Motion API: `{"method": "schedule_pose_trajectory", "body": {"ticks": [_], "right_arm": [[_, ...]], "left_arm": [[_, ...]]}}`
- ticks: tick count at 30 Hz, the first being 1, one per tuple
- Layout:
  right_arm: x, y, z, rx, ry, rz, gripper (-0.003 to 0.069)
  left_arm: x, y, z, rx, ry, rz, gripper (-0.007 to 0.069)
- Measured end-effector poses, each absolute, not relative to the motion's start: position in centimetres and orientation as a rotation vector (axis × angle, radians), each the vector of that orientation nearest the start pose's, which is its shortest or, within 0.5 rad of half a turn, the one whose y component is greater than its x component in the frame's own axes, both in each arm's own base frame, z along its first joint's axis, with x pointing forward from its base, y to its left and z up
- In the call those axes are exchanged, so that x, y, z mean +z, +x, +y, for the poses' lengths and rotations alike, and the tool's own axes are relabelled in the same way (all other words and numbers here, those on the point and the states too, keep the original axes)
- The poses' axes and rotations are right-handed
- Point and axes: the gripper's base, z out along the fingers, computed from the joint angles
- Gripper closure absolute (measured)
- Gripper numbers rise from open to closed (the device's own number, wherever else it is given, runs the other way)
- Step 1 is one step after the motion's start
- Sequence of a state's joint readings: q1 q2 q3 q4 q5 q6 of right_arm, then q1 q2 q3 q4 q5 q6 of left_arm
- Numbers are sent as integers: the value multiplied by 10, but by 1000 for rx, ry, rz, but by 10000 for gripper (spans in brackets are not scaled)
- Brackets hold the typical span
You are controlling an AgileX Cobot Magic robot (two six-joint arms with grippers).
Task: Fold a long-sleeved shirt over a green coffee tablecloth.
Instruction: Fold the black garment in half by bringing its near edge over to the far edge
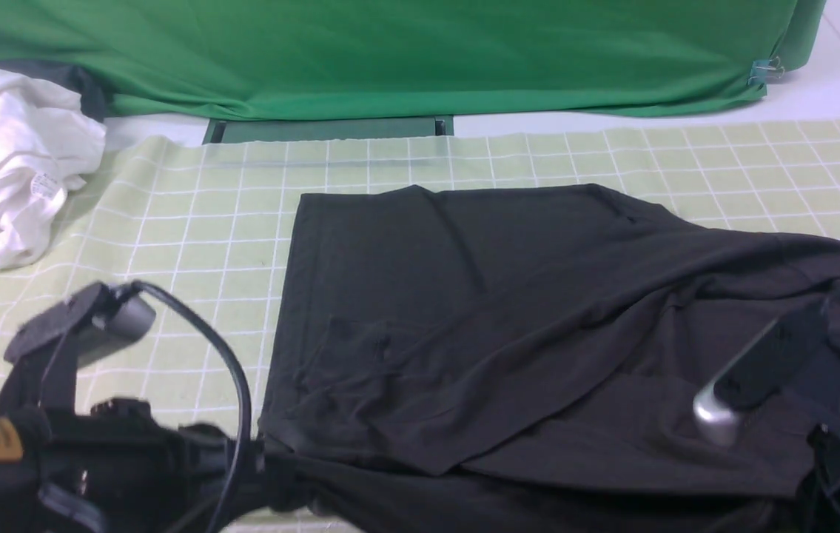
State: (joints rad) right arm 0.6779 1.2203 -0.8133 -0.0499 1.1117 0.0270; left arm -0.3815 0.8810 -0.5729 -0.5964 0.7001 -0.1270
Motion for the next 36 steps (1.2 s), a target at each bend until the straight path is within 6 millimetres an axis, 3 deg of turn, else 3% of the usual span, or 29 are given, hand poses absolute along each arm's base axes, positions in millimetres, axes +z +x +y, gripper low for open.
{"method": "schedule_pose_trajectory", "body": {"ticks": [8,15,18,19,23,28,36], "right_arm": [[255,181,131,-110,-959,2816,611],[254,217,150,-135,-942,2828,611],[251,248,145,-152,-888,2837,611],[251,248,146,-151,-887,2834,611],[244,292,129,-138,-747,2813,611],[245,336,125,-75,-637,2724,611],[225,403,124,-57,-614,2602,611]], "left_arm": [[276,176,-97,-809,-178,2428,604],[284,218,-109,-757,-174,2385,604],[279,245,-108,-713,-233,2362,604],[278,246,-107,-710,-238,2365,604],[271,281,-82,-639,-381,2345,604],[262,312,-59,-601,-533,2274,604],[232,370,-51,-560,-620,2276,604]]}}
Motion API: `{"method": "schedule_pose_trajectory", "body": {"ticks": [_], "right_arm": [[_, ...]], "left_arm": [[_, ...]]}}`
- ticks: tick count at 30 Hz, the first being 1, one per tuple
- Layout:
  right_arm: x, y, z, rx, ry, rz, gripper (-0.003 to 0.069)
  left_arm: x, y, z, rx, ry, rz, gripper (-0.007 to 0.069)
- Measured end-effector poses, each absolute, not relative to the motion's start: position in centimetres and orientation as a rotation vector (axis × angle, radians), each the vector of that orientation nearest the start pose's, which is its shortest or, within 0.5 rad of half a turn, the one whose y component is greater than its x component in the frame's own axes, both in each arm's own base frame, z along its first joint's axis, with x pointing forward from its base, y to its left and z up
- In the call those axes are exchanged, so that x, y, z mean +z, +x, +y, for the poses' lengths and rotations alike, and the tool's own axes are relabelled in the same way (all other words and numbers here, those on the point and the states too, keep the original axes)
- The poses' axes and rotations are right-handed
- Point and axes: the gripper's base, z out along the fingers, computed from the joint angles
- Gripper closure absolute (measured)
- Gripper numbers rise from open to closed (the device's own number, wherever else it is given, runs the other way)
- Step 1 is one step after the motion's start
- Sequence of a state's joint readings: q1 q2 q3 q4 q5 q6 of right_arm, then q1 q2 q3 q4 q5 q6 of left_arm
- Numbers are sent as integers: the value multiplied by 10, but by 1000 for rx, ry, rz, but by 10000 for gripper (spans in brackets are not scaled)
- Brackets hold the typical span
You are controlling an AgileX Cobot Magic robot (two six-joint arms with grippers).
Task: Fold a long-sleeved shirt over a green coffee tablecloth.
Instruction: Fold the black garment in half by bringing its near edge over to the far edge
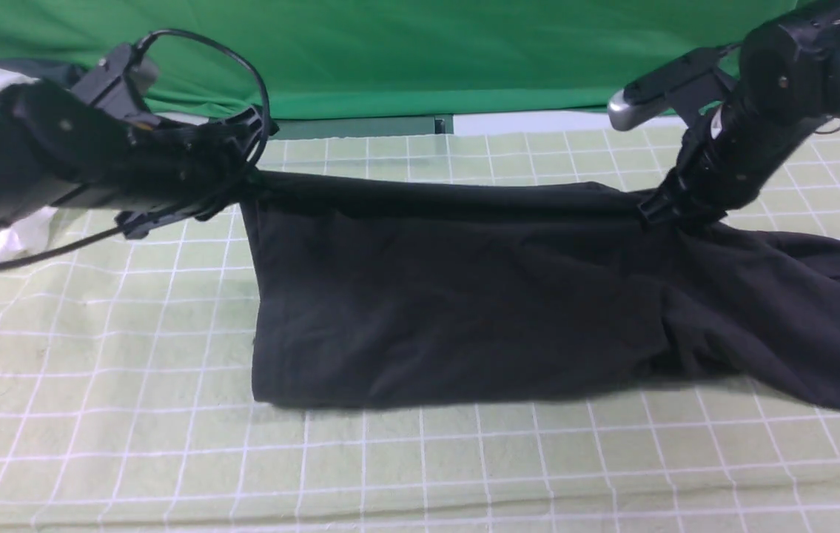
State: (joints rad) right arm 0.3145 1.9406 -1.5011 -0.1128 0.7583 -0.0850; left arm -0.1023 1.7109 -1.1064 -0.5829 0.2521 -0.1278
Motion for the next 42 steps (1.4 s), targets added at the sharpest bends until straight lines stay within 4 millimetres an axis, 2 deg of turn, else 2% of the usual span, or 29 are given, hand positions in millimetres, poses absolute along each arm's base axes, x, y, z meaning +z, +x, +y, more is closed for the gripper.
{"method": "schedule_pose_trajectory", "body": {"ticks": [6,12,13,19,24,29,35,39,42], "right_arm": [[208,434,121,-79,-623,2554,611],[193,445,123,-96,-660,2508,599],[189,448,124,-99,-675,2498,593],[173,454,126,-99,-700,2470,572],[161,457,127,-98,-707,2472,554],[164,461,128,-95,-702,2437,505],[167,466,130,-89,-695,2362,425],[161,470,128,-91,-681,2346,410],[154,476,120,-68,-591,2351,407]], "left_arm": [[223,409,-56,-557,-545,2318,604],[207,434,-59,-533,-496,2346,604],[195,440,-59,-511,-480,2372,604],[158,445,-58,-453,-459,2451,604],[147,447,-57,-434,-457,2461,603],[148,450,-56,-422,-457,2429,589],[150,453,-54,-408,-456,2388,504],[151,454,-54,-404,-458,2373,421],[154,456,-52,-397,-458,2343,272]]}}
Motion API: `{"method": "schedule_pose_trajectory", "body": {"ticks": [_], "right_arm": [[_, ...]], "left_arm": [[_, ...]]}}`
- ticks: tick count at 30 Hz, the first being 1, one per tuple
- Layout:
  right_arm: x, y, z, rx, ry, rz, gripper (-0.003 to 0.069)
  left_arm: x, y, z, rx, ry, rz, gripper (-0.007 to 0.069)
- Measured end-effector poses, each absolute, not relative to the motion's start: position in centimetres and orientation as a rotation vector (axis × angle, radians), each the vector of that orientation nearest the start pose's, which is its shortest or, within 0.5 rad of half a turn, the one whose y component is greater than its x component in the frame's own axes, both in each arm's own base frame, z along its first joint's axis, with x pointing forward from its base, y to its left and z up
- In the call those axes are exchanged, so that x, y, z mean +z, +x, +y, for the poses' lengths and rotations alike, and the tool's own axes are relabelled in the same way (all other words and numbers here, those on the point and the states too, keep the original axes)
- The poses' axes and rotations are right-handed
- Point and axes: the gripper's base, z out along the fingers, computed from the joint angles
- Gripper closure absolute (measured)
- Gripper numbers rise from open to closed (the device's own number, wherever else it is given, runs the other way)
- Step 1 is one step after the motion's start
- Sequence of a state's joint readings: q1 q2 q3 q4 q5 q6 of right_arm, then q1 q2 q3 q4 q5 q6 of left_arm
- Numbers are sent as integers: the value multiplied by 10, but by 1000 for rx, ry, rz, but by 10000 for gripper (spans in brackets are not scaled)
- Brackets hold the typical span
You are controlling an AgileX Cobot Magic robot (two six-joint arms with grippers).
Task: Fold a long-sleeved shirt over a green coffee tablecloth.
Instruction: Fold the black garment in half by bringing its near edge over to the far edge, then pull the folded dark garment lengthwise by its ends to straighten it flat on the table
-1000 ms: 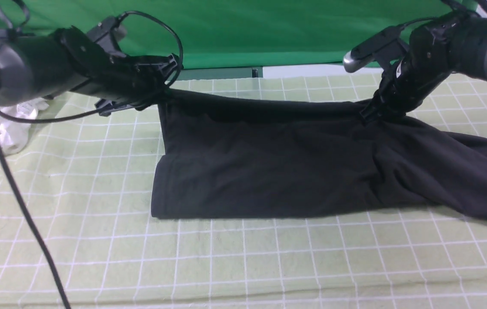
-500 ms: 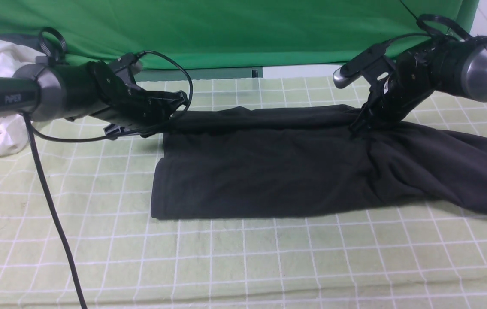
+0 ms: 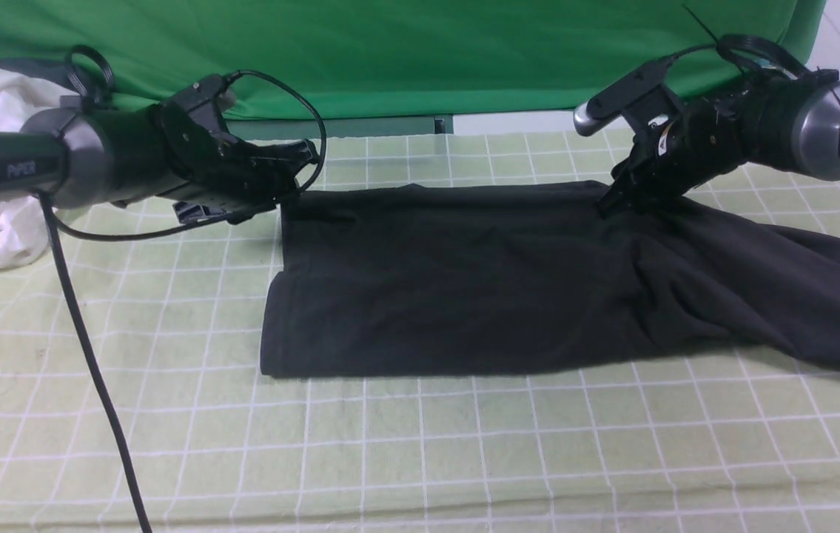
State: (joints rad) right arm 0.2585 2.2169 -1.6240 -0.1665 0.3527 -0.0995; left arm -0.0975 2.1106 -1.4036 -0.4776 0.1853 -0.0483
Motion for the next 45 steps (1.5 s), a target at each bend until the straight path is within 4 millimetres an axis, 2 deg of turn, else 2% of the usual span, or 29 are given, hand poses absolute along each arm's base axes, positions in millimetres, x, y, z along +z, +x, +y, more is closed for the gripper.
{"method": "schedule_pose_trajectory", "body": {"ticks": [3,5,6,8,9,10,12,13,17,19,22,23,26,30,32,35,38,44,45], "right_arm": [[154,477,117,-62,-559,2354,405],[158,479,116,-65,-552,2359,403],[159,479,116,-66,-551,2360,403],[171,480,115,-77,-551,2365,370],[171,480,115,-77,-551,2365,370],[176,481,115,-81,-550,2362,351],[203,481,114,-95,-538,2358,262],[212,480,113,-101,-535,2362,239],[248,469,107,-137,-527,2447,204],[267,458,103,-169,-552,2516,236],[280,447,97,-195,-581,2578,292],[288,440,89,-206,-579,2615,377],[295,436,72,-221,-537,2660,486],[291,428,36,-196,-444,2779,620],[282,421,19,-114,-405,2834,629],[272,412,4,-21,-363,2888,616],[250,391,-28,98,-219,2988,561],[226,357,-75,164,22,3079,484],[226,357,-75,164,22,3078,480]], "left_arm": [[157,458,-52,-400,-454,2338,195],[174,461,-53,-402,-399,2328,105],[175,461,-53,-402,-397,2326,100],[203,462,-55,-420,-354,2291,55],[203,462,-55,-420,-354,2291,53],[214,463,-55,-427,-342,2273,46],[246,461,-57,-447,-295,2237,40],[255,459,-58,-452,-273,2236,41],[276,455,-61,-469,-205,2264,54],[281,453,-63,-484,-182,2295,65],[281,452,-64,-492,-170,2323,73],[279,450,-64,-494,-162,2344,77],[279,450,-64,-482,-150,2352,81],[279,450,-63,-471,-143,2351,85],[279,450,-63,-470,-144,2350,85],[279,450,-63,-470,-143,2350,85],[279,450,-64,-469,-132,2358,85],[278,449,-63,-461,-111,2366,85],[278,449,-63,-461,-111,2366,85]]}}
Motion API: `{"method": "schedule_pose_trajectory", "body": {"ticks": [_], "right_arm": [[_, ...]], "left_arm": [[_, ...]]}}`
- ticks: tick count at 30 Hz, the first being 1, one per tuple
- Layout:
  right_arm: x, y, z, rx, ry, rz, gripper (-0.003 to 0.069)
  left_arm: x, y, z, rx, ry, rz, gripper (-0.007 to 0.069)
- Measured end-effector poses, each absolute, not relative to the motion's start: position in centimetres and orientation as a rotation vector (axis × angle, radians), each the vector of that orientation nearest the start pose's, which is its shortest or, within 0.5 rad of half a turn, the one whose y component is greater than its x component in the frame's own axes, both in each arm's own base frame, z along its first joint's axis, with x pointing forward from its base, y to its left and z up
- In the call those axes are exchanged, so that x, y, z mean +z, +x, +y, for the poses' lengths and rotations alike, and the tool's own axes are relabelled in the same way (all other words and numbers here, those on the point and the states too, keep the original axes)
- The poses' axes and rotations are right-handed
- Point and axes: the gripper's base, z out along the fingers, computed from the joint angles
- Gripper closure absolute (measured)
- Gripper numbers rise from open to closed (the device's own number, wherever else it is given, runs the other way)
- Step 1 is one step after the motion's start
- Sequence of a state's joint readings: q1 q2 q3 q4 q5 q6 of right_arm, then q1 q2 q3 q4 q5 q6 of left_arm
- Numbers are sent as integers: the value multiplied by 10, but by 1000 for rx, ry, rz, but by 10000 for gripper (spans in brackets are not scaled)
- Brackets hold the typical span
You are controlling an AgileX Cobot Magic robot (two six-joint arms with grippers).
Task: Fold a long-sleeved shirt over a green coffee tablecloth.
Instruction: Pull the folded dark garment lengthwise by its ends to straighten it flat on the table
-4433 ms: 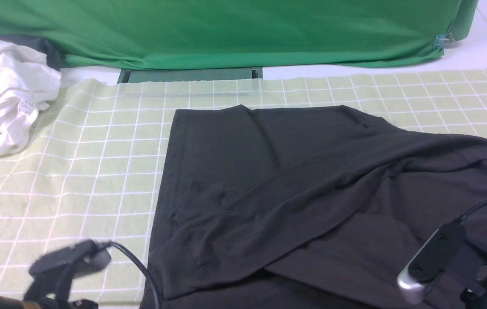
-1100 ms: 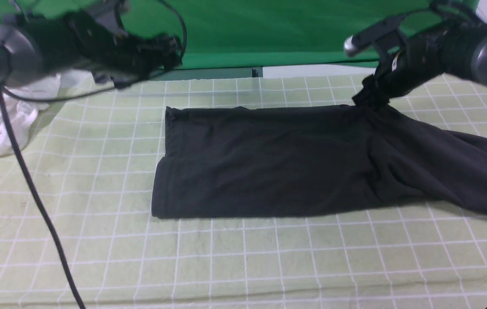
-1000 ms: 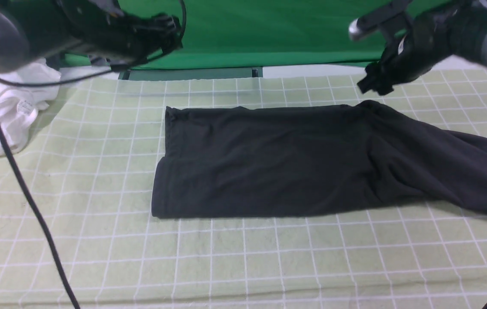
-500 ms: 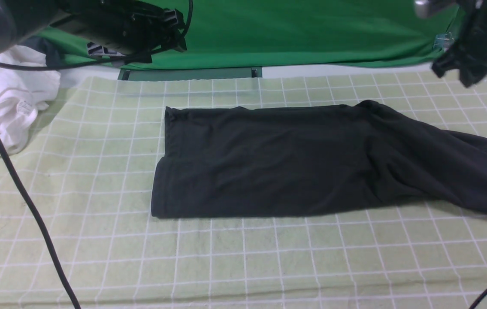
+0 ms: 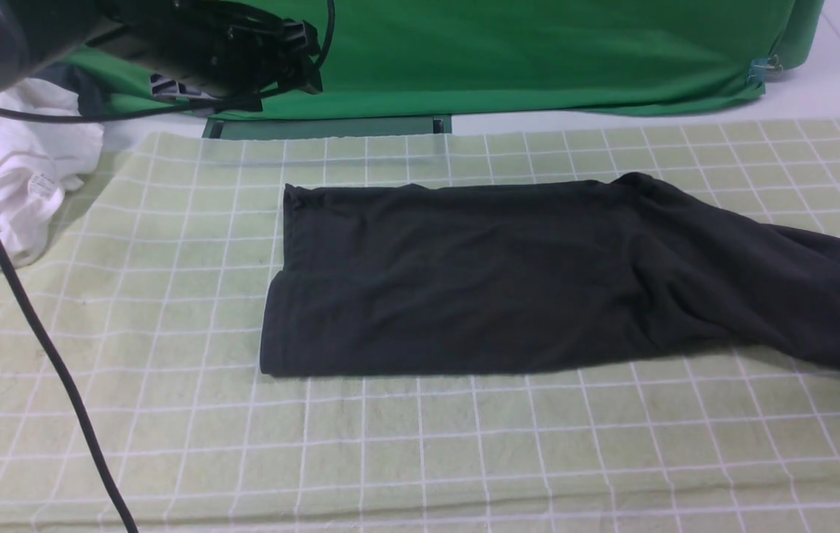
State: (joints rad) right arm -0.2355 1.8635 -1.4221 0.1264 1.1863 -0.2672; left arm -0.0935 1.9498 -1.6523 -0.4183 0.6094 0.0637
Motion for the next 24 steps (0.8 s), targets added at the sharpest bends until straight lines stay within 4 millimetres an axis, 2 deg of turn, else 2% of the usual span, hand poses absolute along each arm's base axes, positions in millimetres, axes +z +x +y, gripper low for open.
{"method": "schedule_pose_trajectory", "body": {"ticks": [1,5,8,11,13,17,22,24], "right_arm": [[218,348,-88,169,103,3084,403],[206,343,-107,169,269,3076,207],[202,342,-114,165,311,3069,145],[201,343,-116,155,324,3055,150],[198,344,-116,156,328,3057,182],[180,348,-117,187,349,3094,244],[167,350,-118,206,341,3122,263],[166,351,-118,207,327,3122,312]], "left_arm": [[278,449,-63,-461,-109,2369,85],[278,449,-64,-455,-91,2373,85],[278,449,-64,-446,-65,2373,85],[278,448,-64,-433,-32,2372,85],[278,448,-64,-432,-25,2372,85],[278,448,-64,-431,-23,2371,85],[278,448,-64,-430,-17,2374,85],[277,447,-65,-441,-18,2385,85]]}}
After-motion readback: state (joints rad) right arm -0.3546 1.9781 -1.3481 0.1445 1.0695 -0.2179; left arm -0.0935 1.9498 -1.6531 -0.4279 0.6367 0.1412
